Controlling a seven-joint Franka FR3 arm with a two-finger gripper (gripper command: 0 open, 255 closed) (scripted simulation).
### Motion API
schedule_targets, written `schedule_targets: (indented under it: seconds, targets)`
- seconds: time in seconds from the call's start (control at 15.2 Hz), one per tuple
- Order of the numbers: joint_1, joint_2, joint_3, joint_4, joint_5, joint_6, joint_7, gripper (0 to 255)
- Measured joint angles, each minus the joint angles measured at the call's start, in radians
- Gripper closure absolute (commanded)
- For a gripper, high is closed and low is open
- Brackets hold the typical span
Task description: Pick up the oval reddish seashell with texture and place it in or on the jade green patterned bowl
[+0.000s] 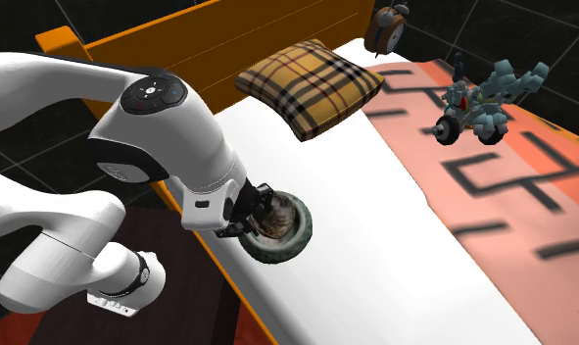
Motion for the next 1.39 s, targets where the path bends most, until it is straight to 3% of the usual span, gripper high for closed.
schedule_targets:
  seconds: [0.53,0.59,0.99,1.39]
  targets:
    - [0.000,0.010,0.008,-0.023,0.006,0.033,-0.002,255]
    - [0.000,0.010,0.008,-0.023,0.006,0.033,-0.002,0]
    - [0.001,0.010,0.008,-0.023,0.006,0.033,-0.002,0]
    - [0.000,-0.035,-0.029,0.064,-0.017,-0.098,0.001,0]
